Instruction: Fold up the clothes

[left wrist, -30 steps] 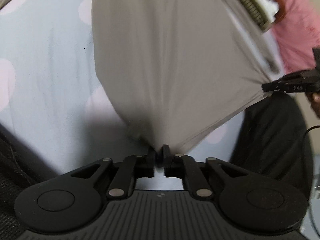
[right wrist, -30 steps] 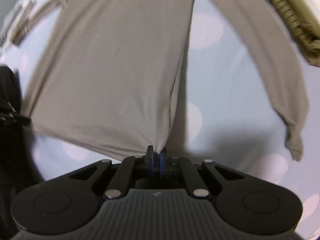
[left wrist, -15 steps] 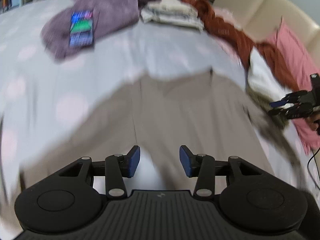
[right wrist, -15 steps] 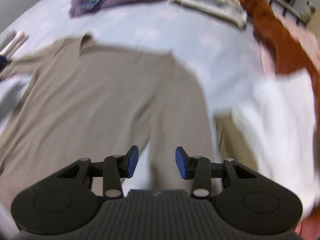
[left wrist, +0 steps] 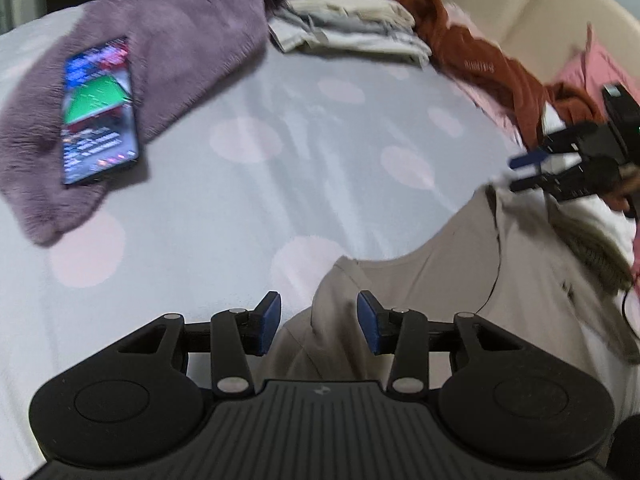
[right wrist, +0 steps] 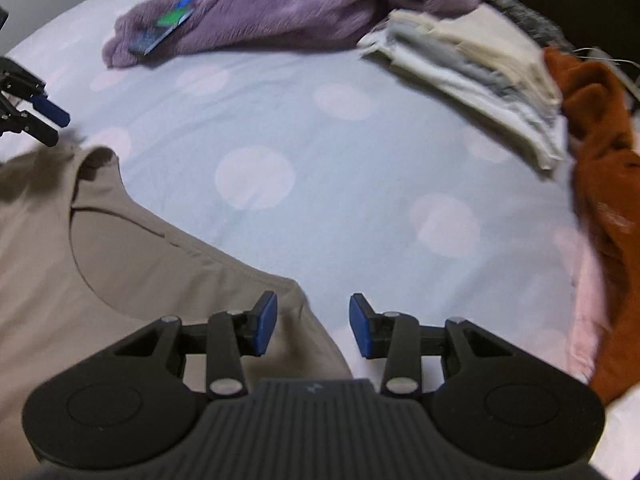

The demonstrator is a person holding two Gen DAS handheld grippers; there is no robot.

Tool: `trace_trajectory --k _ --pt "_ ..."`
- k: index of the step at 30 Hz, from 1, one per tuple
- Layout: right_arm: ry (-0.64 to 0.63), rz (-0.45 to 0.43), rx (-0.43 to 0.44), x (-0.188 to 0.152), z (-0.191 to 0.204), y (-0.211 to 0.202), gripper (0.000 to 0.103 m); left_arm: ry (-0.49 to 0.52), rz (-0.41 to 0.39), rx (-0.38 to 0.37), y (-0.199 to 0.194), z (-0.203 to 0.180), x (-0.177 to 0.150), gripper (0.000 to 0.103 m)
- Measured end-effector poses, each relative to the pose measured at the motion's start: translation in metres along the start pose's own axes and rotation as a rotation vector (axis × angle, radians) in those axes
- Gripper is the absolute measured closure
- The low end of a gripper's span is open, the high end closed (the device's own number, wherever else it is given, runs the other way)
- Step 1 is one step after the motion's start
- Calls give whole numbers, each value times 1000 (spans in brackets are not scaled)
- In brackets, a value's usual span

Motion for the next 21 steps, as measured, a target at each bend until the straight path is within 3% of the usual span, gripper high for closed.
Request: trace_trajectory --k 3,5,6,7,13,21 --pt "-3 30 46 2 2 22 59 -25 45 -37 15 8 -5 64" --pt "-10 57 102 0 4 33 66 -34 60 -58 20 11 -9 67" --pt "-32 53 110 -1 6 34 95 -29 56 -57 20 12 -11 89" --pt "-53 49 118 -1 8 34 98 -28 49 -47 19 15 -11 101" --pt "-14 -56 177 11 -1 19 99 -87 -38 -172 -5 28 -6 101" --pt "25 -151 196 40 -10 3 99 -270 -124 -142 -27 77 8 101"
Point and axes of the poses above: each gripper's, at about its wrist camera, not at the fingertips, and y roughly the way its jaws point, z to its left, x to its top, the point moved 6 cm from there along y, roughly the way its jaws point, and after that the axes turned 11 degrees about z, right-handed, at the moved point
